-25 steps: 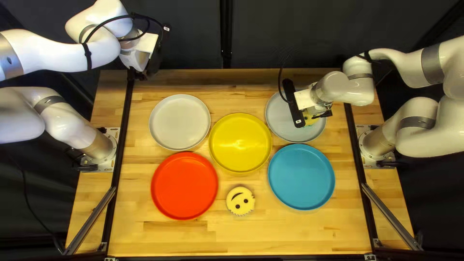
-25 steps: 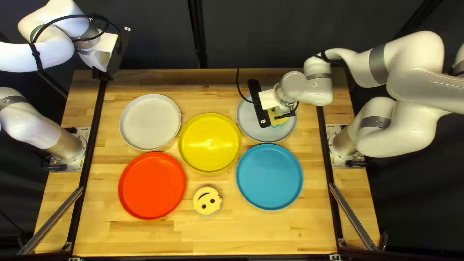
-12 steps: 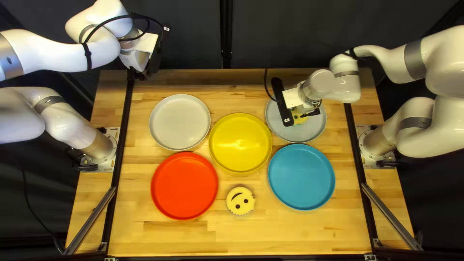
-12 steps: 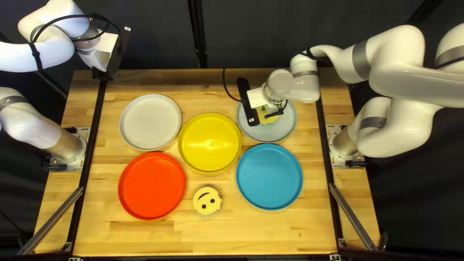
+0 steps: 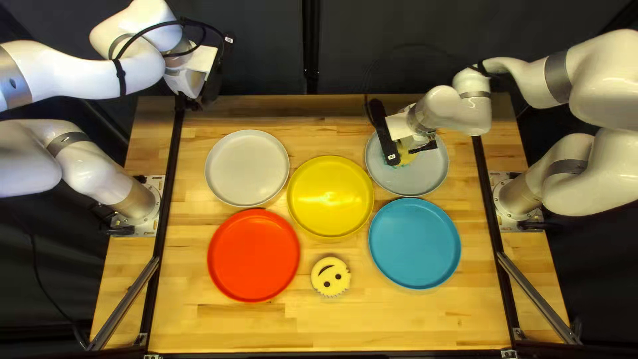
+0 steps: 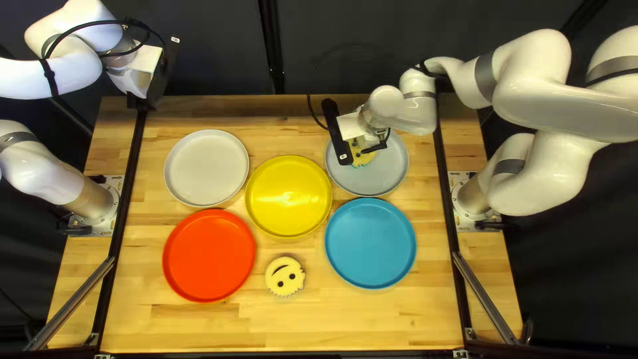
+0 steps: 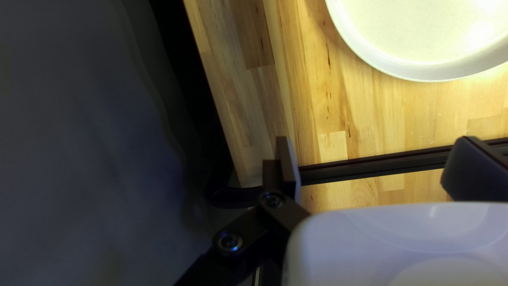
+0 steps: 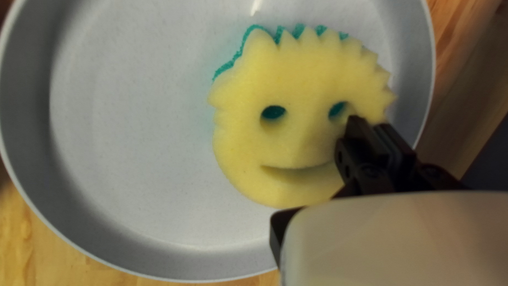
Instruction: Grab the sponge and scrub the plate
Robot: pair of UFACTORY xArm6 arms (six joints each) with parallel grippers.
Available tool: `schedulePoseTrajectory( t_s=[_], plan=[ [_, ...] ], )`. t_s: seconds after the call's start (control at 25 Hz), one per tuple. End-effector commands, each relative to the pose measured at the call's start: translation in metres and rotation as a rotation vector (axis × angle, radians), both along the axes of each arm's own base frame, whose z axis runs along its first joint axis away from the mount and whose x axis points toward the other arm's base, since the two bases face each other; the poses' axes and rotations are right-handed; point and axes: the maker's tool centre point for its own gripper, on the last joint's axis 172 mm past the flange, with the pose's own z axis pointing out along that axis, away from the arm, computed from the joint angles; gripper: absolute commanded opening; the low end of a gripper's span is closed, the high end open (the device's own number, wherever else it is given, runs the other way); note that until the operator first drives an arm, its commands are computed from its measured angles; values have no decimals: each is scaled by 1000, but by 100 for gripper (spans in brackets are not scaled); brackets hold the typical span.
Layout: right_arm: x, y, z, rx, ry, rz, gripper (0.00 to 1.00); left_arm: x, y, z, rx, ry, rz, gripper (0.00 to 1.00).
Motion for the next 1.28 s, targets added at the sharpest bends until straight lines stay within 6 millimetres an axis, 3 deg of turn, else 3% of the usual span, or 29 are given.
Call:
schedulePoseTrajectory(
  t_s=[0.04,0.24,0.4,0.96,1.12,1.28],
  plan=[
    [-22,-1,-2,4,11,-7,0,0,0,0,0,0,0,100],
    [-46,7,2,0,34,-20,0,0,0,0,0,0,0,100],
    [-47,8,1,4,50,-22,0,0,0,0,0,0,0,100],
    [35,-3,4,8,28,21,0,0,0,0,0,0,0,100],
    [32,-11,0,11,30,25,0,0,0,0,0,0,0,100],
    [14,-18,-2,18,38,14,0,0,0,0,0,0,0,100]
  ],
)
